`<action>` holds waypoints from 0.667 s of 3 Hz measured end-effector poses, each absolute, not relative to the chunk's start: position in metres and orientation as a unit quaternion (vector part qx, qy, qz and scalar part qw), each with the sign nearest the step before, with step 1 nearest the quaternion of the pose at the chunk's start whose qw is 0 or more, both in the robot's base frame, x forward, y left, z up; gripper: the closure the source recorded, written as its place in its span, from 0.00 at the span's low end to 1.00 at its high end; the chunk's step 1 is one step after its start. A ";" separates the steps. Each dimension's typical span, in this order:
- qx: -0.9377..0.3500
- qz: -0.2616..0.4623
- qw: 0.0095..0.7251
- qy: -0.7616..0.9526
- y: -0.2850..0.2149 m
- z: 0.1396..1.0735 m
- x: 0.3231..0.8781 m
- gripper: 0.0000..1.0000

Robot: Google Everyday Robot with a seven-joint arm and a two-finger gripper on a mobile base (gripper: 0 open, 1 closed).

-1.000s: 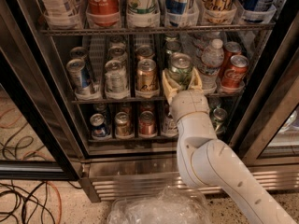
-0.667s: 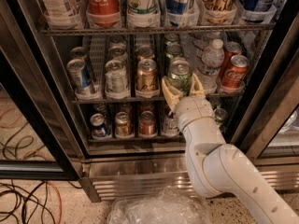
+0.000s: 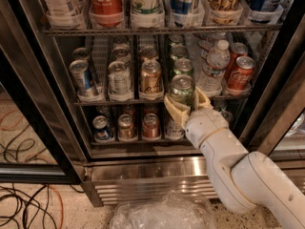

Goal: Pick green can from middle shelf of fridge

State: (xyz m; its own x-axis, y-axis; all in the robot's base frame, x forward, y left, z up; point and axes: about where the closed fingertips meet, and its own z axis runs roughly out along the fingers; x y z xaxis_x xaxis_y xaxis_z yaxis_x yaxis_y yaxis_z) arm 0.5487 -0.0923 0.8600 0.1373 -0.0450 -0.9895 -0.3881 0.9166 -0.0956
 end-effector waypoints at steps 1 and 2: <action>-0.180 0.162 0.736 0.633 -0.072 0.868 0.539 1.00; -0.180 0.162 0.736 0.632 -0.072 0.868 0.539 1.00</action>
Offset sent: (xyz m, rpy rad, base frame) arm -0.0095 0.0194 0.0062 0.0393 -0.0034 0.0840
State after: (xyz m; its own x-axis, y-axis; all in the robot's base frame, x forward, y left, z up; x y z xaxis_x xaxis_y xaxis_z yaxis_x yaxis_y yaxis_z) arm 0.5388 -0.0719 0.8679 0.1475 0.0101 -0.9890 -0.4663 0.8825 -0.0606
